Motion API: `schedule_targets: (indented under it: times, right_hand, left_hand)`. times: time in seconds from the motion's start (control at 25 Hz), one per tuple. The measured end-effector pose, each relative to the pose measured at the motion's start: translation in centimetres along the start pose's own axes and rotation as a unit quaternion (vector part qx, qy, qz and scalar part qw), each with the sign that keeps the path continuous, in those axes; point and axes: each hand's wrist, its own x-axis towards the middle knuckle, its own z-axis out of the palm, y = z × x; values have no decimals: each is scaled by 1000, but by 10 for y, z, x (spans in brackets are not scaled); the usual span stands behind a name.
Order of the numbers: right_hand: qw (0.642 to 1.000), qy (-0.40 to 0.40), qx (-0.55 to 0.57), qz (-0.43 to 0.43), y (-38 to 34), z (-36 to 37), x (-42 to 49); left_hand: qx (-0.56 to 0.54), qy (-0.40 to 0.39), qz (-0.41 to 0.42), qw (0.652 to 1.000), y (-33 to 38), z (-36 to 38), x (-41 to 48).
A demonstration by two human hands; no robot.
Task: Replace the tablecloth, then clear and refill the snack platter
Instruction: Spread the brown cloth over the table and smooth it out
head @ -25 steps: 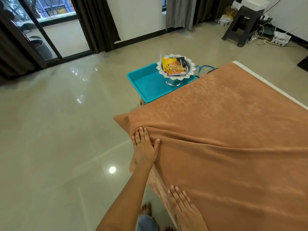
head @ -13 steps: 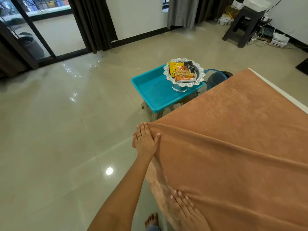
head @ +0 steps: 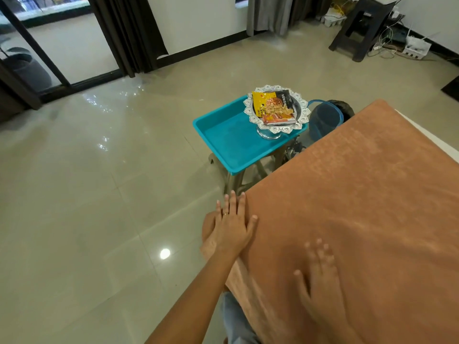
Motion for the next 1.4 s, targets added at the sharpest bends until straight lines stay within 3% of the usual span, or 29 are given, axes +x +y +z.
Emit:
schedule_targets:
  times: [0.08,0.16,0.44,0.6,0.72,0.88,1.04,1.2,1.32,1.4]
  right_hand:
    - [988,87,-80,97,16,-22,37]
    - [985,69,-97,123,17,-22,72]
    - [990,53,-81,106,11,-20,82]
    - [986,106,-41,125,18,-33,62]
    - [959,139,-21,248,30,-44,25]
    - [894,155,-5,420,60,-34,-23]
    - [907,126,-29,402,66,-28,-39]
    - [912,145,-23,382,71,-35,-40]
    - [937,147,89,303,91,-50,-53]
    - [917,190,191,294,109,-65,-80]
  left_hand:
    - [11,-10,-13,1000,-1,2,6]
    - [9,-26,-24,999,0,-2,18]
    - [34,-73,143,987,9,-3,58]
    - [51,-60,140,987,10,-1,56]
    - [64,-61,188,978,23,3,52]
    - [109,-90,215,966,46,19,47]
    - [118,-80,194,971,65,31,38]
    - [93,-134,282,945,115,50,-8]
    - [101,-160,377,907,155,73,-49]
    - [110,-152,383,905,175,80,-61]
